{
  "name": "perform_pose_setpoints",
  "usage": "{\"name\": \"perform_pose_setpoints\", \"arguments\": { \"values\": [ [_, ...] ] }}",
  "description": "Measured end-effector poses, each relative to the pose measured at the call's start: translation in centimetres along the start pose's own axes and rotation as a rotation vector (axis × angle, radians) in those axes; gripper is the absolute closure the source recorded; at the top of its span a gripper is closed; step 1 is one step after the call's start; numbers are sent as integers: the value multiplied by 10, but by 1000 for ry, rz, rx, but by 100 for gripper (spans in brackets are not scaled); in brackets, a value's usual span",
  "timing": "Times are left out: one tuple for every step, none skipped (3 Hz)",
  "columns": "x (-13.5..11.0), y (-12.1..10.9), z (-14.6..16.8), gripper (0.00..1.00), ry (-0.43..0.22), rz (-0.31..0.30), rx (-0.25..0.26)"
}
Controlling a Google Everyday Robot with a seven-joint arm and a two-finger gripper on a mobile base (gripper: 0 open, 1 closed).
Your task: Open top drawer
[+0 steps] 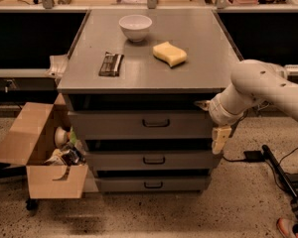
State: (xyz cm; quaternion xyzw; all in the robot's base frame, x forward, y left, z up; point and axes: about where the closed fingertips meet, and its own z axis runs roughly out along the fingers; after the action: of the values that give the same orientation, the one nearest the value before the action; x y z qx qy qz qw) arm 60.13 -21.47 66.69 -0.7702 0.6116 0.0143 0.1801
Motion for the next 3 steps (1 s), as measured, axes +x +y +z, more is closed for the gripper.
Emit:
{"name": "perform_pose_setpoints", "arguments": {
  "values": [
    [2,-4,21,6,8,-11,-38],
    [0,0,23,22,24,8,-67],
    [-11,15,0,53,46,40,-68]
  ]
}}
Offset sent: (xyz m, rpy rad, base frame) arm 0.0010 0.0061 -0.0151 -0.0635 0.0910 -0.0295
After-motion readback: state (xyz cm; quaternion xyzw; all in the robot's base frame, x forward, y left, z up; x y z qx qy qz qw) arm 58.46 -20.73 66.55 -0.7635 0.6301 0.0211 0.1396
